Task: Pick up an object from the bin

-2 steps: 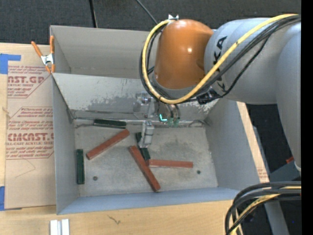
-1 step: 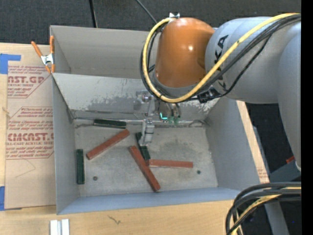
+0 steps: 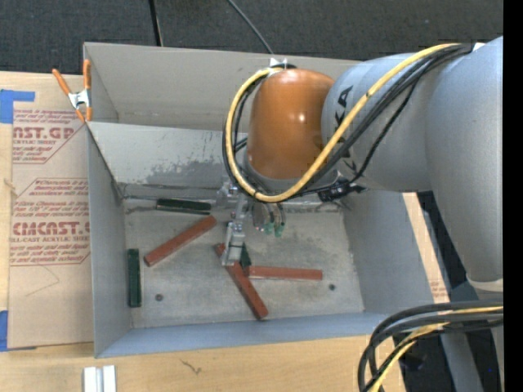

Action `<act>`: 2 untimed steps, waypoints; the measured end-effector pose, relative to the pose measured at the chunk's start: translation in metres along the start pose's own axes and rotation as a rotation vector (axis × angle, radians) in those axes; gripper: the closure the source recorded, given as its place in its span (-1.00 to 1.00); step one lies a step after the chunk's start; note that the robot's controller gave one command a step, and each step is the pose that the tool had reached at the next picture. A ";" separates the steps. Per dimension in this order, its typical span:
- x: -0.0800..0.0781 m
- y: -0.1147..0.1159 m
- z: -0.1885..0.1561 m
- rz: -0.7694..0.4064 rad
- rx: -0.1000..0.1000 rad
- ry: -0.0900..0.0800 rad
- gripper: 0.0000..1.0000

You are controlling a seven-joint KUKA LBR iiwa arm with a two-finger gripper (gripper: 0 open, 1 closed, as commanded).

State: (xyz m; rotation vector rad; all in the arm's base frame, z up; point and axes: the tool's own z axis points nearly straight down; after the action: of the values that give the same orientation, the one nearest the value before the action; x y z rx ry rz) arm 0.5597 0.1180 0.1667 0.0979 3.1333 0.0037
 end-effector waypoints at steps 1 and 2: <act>-0.007 0.035 0.095 0.151 -0.001 0.000 1.00; -0.007 0.035 0.095 0.152 -0.001 0.000 1.00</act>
Offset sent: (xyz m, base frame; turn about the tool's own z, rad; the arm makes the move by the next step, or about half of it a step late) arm 0.0000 0.0000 0.0000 0.0000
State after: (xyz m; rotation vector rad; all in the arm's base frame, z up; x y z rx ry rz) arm 0.5691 0.1529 0.0721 0.3350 3.1170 0.0064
